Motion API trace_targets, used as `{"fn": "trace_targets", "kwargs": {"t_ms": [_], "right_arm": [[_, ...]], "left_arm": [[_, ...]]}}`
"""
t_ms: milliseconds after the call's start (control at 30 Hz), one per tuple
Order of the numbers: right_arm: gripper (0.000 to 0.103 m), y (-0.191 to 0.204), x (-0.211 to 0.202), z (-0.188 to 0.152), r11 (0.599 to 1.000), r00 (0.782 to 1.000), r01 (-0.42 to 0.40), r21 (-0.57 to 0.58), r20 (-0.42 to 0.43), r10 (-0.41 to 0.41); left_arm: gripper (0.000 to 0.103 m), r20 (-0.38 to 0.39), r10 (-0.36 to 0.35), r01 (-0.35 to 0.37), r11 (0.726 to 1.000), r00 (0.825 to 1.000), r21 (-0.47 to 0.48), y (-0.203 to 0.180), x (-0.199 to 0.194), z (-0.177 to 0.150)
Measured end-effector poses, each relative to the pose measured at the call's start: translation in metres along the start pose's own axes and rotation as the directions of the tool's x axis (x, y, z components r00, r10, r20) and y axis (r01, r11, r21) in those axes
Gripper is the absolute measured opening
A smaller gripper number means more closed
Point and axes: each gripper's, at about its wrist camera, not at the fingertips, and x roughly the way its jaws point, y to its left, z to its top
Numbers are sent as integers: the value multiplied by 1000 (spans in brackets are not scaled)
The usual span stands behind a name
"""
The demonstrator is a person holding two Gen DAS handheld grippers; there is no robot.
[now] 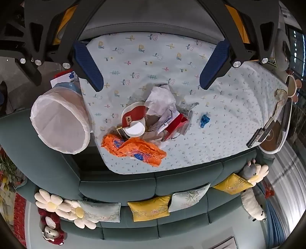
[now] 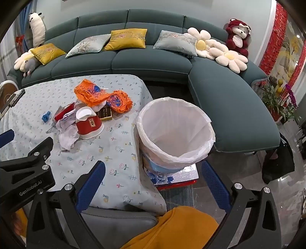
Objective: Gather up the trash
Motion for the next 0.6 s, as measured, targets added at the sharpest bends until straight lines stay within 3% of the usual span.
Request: {"fn": "trace_targets", "kwargs": {"t_ms": [433,600], "right_arm": [[96,-6,-4,2,1000,1000,14,14,3,-14],[96,-7,-3,1,1000,1000,12,17,8,-12]], "left_arm": [[96,6,24,-24,1000,1000,5,-4,-6,1],[96,-5,2,-2,1000,1000,-5,2,-3,-1]]}}
